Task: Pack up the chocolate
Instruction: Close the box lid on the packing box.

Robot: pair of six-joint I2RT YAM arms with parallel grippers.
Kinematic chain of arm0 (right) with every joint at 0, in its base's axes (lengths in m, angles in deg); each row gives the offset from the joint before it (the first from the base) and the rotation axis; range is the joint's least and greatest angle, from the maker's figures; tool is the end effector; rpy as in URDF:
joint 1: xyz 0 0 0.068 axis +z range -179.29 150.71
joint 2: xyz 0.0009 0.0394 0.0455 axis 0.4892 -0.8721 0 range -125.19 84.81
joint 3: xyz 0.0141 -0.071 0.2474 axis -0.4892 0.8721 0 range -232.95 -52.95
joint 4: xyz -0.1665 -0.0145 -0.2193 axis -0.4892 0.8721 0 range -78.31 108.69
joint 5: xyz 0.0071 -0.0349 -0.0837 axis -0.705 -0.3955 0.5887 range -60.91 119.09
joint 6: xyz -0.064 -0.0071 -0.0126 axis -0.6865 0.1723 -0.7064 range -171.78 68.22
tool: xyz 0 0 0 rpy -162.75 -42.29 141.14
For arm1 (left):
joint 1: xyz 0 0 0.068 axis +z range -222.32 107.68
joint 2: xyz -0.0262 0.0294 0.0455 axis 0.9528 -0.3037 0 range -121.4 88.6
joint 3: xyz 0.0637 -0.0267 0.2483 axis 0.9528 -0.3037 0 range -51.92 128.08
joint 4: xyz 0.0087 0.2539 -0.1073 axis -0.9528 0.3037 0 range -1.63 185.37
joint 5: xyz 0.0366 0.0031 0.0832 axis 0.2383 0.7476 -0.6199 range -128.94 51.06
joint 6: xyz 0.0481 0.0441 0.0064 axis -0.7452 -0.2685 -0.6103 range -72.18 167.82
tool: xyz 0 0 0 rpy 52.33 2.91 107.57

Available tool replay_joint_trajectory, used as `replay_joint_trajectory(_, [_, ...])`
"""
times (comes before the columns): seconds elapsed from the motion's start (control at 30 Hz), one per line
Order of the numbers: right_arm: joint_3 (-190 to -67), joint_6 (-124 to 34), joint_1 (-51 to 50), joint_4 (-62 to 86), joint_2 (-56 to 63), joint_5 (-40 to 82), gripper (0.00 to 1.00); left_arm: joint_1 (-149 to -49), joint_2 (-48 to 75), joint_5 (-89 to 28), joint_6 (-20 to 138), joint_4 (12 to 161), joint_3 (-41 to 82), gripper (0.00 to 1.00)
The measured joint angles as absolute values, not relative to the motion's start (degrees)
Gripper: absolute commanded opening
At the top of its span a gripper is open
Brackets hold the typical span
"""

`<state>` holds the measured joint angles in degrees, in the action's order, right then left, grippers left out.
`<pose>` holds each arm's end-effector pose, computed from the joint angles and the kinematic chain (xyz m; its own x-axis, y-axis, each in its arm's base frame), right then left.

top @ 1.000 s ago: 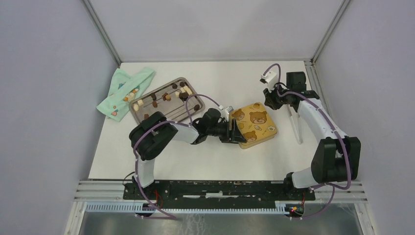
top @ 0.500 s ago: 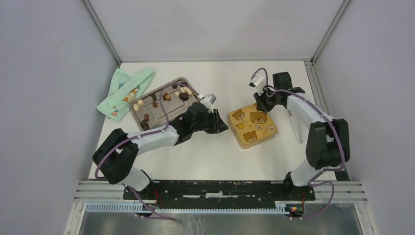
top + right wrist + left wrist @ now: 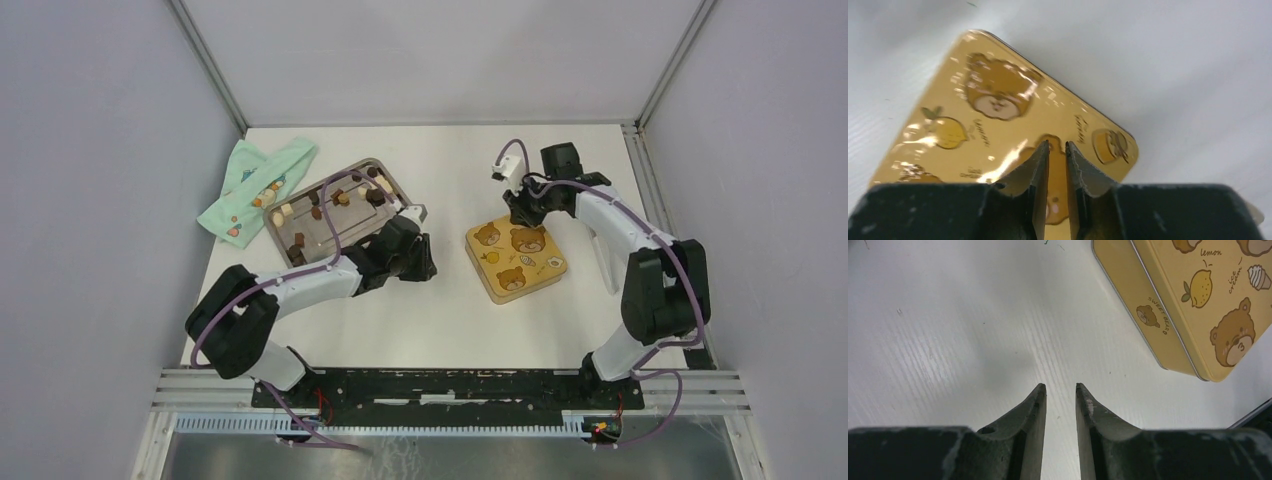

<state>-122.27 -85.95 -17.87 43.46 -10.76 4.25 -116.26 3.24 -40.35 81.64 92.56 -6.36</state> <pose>0.3565 0.0942 0.1969 -0.4644 -0.6138 -0.6384 -0.7961 0.6052 -0.0027 0.2375 -0.2272 0.1534 -0.7945 -0.0071 -0.6073 0.2874 0.8765 -0.3862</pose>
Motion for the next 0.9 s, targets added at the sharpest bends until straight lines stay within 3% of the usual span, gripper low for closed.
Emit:
replay_joint_trajectory(0.17, [-123.0,-86.8,-10.3,43.4,-8.6,0.8,0.24,-116.3,6.0,-40.6,81.6,92.8,-7.9,0.36])
replay_joint_trajectory(0.37, [-123.1,-87.0,-6.2,43.9,-14.7,3.5,0.24,-116.3,16.0,-41.5,81.6,93.0,-11.4,0.43])
replay_joint_trajectory(0.5, [-123.1,-87.4,-7.0,43.7,-14.8,5.2,0.26,-116.3,23.2,-41.9,81.6,92.9,-13.9,0.56])
replay_joint_trajectory(0.57, [-122.0,-87.8,-7.1,43.9,-12.6,6.1,0.28,-116.3,27.8,-42.0,81.6,92.8,-15.2,0.68])
replay_joint_trajectory(0.7, [-120.3,-88.1,-8.6,43.8,-2.4,7.3,0.49,-116.3,38.9,-43.3,81.0,92.6,-16.6,0.98])
replay_joint_trajectory(0.87, [-117.8,-86.3,-19.6,39.7,15.2,5.6,0.97,-116.3,46.1,-45.0,78.6,94.4,-12.7,1.0])
replay_joint_trajectory(0.9, [-117.0,-85.8,-22.3,38.5,18.3,5.7,0.98,-116.3,46.3,-45.2,77.8,95.4,-10.7,1.0])
